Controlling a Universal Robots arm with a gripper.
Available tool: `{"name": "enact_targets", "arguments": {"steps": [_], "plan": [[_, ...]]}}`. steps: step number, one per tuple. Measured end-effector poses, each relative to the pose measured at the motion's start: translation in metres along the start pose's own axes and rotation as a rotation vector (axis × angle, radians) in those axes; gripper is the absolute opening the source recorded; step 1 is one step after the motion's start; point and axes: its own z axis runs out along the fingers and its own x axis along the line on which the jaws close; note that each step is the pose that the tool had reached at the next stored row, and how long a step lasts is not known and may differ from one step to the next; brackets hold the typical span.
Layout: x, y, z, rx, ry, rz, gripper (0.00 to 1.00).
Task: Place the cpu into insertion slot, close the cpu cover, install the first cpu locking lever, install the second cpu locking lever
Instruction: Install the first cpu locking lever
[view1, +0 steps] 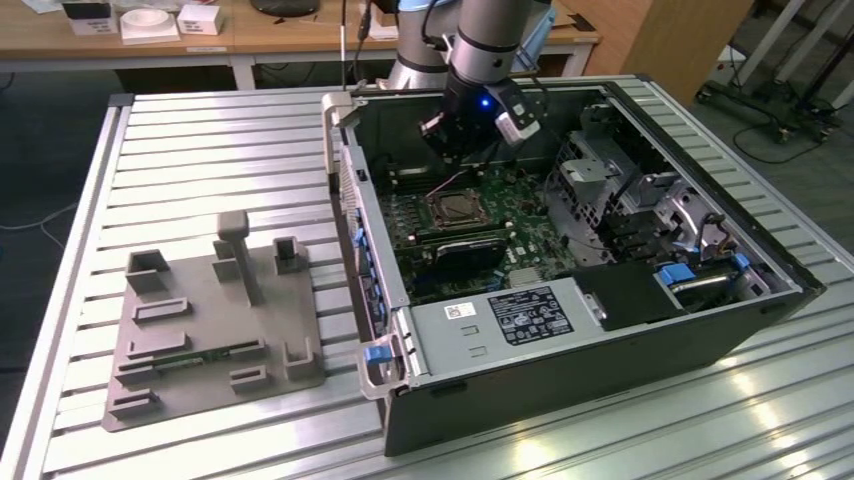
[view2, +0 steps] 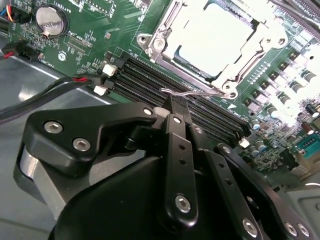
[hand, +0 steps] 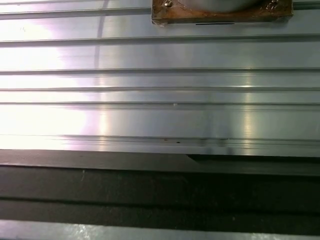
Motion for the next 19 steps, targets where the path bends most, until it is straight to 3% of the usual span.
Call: {"name": "enact_targets", "arguments": {"steps": [2, 7, 9, 13, 15, 19], "plan": [[0.0000, 0.0000, 0.0000, -0.0052, 0.0001, -0.001, 0.10], [0.0000, 0.0000, 0.0000, -0.0053, 0.0000, -0.001, 0.10], [0.0000, 0.0000, 0.0000, 0.0045, 0.0001, -0.001, 0.10], [0.0000, 0.0001, 0.0001, 0.0379, 0.0003, 0.000, 0.10], [0.0000, 0.0000, 0.0001, 0.0421, 0.0004, -0.001, 0.10], [0.0000, 0.0000, 0.0000, 0.0403, 0.0006, -0.001, 0.10]]}}
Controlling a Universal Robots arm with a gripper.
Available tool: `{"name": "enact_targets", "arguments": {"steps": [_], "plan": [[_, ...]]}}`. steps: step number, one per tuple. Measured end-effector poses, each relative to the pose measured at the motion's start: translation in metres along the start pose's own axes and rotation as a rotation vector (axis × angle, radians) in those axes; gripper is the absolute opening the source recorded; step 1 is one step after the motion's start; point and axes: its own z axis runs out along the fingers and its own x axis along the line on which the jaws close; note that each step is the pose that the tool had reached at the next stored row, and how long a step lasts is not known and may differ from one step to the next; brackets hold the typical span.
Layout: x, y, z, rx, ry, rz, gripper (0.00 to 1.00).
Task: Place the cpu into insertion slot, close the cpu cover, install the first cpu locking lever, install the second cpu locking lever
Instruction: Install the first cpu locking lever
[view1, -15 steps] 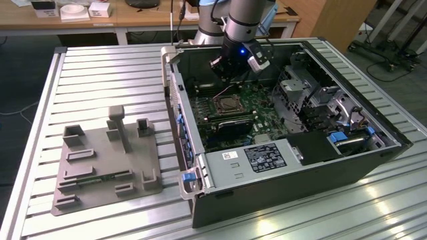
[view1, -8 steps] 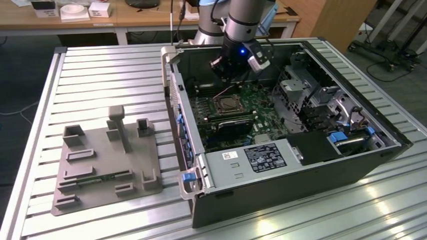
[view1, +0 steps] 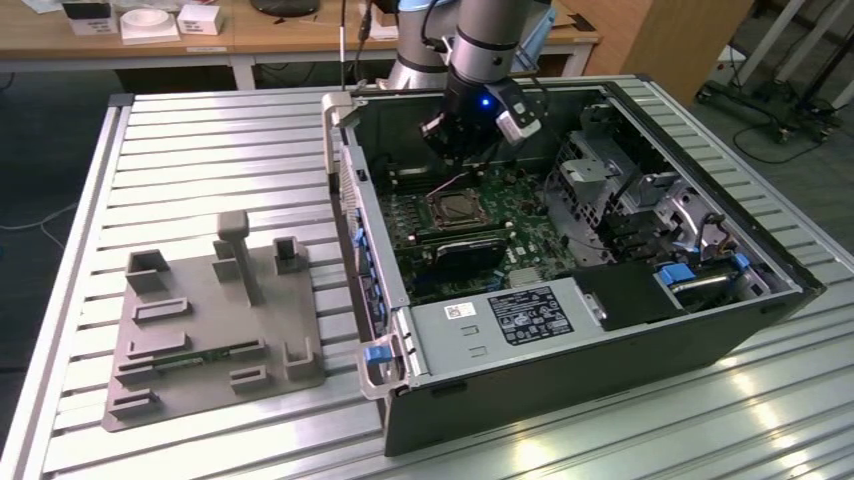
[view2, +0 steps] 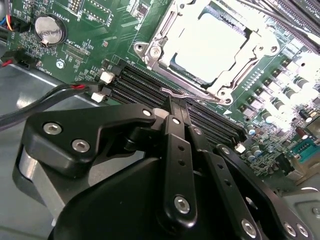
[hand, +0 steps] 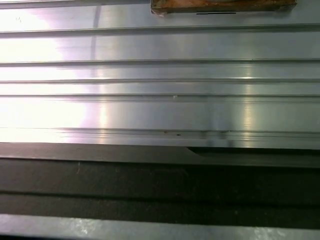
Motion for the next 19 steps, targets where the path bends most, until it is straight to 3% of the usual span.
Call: {"name": "enact_targets", "arguments": {"steps": [11, 19], "plan": [[0.0000, 0.0006, -0.0014, -0.0211, 0.0000, -0.003, 0.10], [-0.0001, 0.0028, -0.0073, -0.0244, -0.0002, -0.004, 0.10]]}}
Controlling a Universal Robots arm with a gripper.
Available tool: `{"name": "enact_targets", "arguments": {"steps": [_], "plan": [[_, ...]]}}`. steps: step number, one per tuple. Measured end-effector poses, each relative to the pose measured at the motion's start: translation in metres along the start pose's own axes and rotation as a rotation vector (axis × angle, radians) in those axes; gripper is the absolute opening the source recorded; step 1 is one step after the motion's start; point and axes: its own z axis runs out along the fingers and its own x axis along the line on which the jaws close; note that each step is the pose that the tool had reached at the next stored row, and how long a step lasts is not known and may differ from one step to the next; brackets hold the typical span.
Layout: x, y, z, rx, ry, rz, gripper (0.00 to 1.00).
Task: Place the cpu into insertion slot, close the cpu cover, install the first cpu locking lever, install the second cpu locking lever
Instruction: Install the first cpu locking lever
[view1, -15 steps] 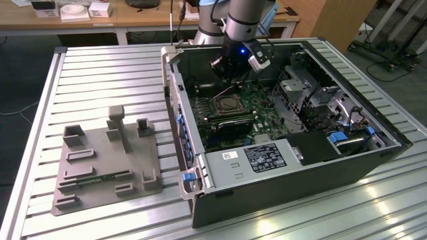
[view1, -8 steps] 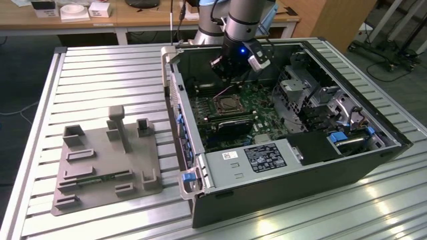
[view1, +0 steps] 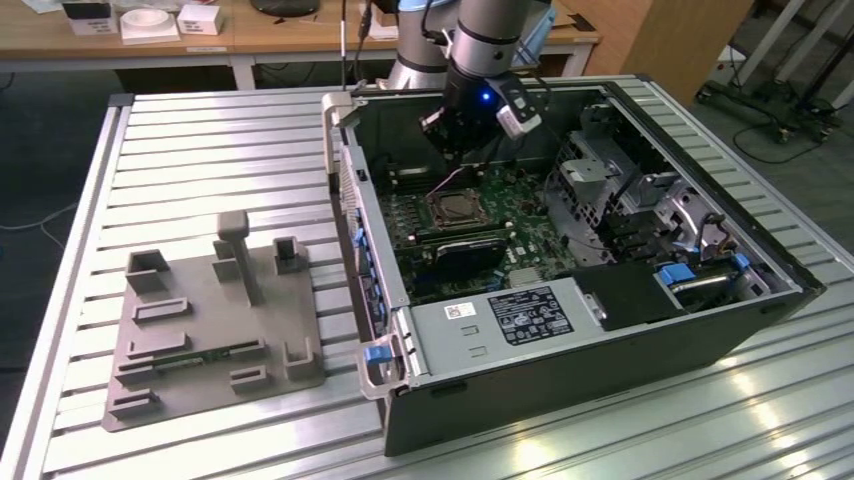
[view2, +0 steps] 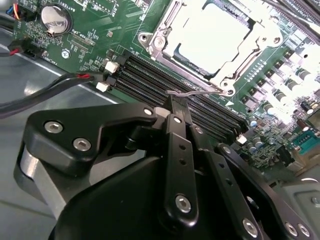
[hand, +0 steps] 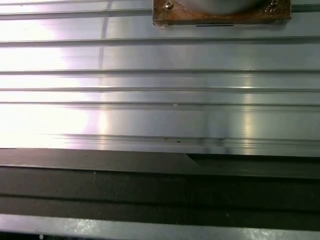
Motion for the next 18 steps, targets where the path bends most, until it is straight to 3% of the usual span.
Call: {"name": "enact_targets", "arguments": {"steps": [7, 18], "plan": [[0.0001, 0.0015, -0.0013, -0.0076, 0.0000, -0.001, 0.10], [0.0048, 0.0021, 0.0017, -0.0076, 0.0002, -0.003, 0.10]]}}
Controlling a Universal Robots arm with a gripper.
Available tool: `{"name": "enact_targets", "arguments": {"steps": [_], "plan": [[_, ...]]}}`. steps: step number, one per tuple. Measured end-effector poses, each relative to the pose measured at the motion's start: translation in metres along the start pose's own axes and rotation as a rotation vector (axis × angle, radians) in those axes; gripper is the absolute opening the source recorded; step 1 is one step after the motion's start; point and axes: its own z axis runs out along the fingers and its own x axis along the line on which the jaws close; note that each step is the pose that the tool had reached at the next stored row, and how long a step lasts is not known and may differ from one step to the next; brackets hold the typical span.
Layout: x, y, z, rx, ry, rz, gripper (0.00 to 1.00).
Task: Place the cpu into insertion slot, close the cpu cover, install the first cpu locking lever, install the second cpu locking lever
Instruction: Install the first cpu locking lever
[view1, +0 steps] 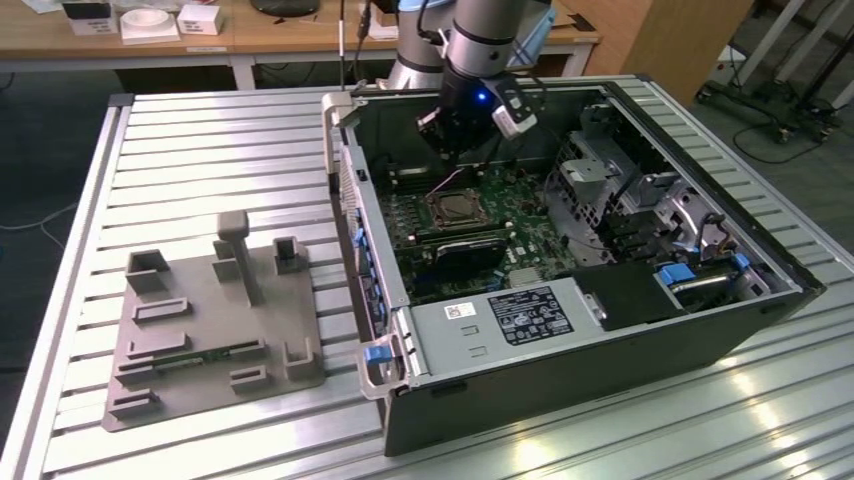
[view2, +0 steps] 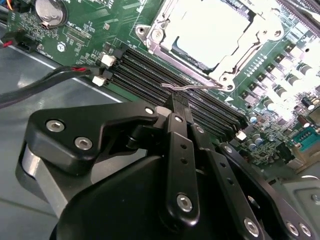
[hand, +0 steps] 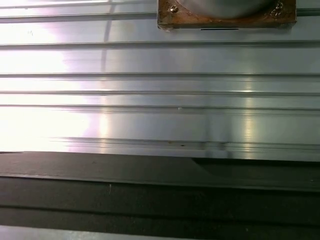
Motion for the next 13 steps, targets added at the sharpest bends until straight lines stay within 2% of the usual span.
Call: {"name": "enact_targets", "arguments": {"steps": [2, 5, 6, 10, 11, 13], "plan": [[0.0003, 0.0000, 0.0000, 0.0033, 0.0002, 0.000, 0.10], [0.0004, 0.0000, 0.0000, 0.0203, 0.0003, 0.000, 0.10], [0.0006, 0.0000, 0.0000, 0.0235, 0.0004, 0.000, 0.10], [0.0022, 0.0002, -0.0008, 0.0266, 0.0004, 0.000, 0.10], [0.0022, 0.0002, -0.0009, 0.0311, 0.0006, 0.000, 0.10], [0.0022, 0.0001, -0.0009, 0.0475, 0.0009, 0.000, 0.10]]}}
